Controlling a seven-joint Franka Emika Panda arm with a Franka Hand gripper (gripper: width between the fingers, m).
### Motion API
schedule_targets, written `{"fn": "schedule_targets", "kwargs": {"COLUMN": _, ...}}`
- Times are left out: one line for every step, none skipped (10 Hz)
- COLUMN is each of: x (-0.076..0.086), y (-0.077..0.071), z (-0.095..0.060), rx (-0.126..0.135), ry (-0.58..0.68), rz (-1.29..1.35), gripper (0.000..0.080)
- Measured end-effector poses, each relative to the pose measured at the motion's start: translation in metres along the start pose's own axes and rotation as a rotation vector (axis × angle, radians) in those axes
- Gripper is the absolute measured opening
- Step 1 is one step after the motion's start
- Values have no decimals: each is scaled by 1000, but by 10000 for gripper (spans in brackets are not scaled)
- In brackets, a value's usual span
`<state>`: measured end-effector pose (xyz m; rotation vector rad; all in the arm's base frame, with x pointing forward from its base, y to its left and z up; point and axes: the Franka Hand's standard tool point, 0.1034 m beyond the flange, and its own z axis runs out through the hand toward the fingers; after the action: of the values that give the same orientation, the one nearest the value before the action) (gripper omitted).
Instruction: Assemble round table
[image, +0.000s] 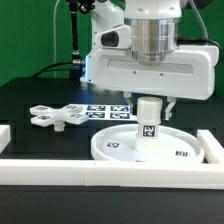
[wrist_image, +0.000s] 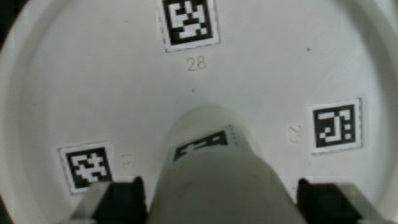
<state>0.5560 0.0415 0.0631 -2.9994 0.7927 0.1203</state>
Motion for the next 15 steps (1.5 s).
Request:
{"fn": "schedule_targets", "kwargs": {"x": 0, "y": 0, "z": 0, "rx": 0, "ry": -1, "rz": 0, "gripper": 412}}
{"fn": "schedule_targets", "kwargs": {"x": 0, "y": 0, "z": 0, "rx": 0, "ry": -1, "rz": -6, "gripper": 512}}
{"fn": "schedule_targets", "kwargs": {"x": 0, "y": 0, "z": 1, "rx": 0, "ry": -1, "rz": -7, "gripper": 611}}
{"fn": "schedule_targets", "kwargs": {"x": -1, "y": 0, "z": 1, "rx": 0, "ry": -1, "rz": -13, "gripper": 638}}
{"fn": "schedule_targets", "kwargs": {"x": -2, "y": -3, "z": -3, "rx": 2, "ry": 26, "rz": -98, "gripper": 646}}
{"fn": "schedule_targets", "kwargs": {"x": -11, "y": -4, "z": -8, "rx": 11, "ry": 54, "rz": -184, "gripper": 646}}
{"fn": "schedule_targets", "kwargs": {"x": -22, "y": 2, "z": -11, "rx": 10, "ry": 61, "rz": -278, "gripper": 646}}
{"fn": "schedule_targets", "kwargs": {"x": -32, "y": 10, "z": -14, "rx": 5, "ry": 53, "rz": -341, "gripper": 649}}
{"fn": "schedule_targets", "kwargs": {"x": -35, "y": 17, "z": -14, "rx": 5, "ry": 47, "rz": -381, "gripper": 649}}
{"fn": "schedule_targets", "kwargs": {"x": -35, "y": 17, "z": -14, "rx": 5, "ry": 46, "rz": -375, "gripper": 649}}
{"fn": "schedule_targets", "kwargs": {"x": -35, "y": 16, "z": -13, "rx": 4, "ry": 45, "rz": -379, "gripper": 649}}
{"fn": "schedule_targets", "kwargs": {"x": -36, "y": 17, "z": -13, "rx": 4, "ry": 45, "rz": -379, "gripper": 649}}
{"fn": "schedule_targets", "kwargs": {"x": -36, "y": 17, "z": -13, "rx": 4, "ry": 45, "rz": -379, "gripper": 649}}
{"fn": "schedule_targets", "kwargs": {"x": -35, "y": 17, "z": -13, "rx": 4, "ry": 45, "rz": -386, "gripper": 649}}
{"fn": "schedule_targets", "kwargs": {"x": -33, "y": 24, "z": -12, "rx": 2, "ry": 55, "rz": -493, "gripper": 649}}
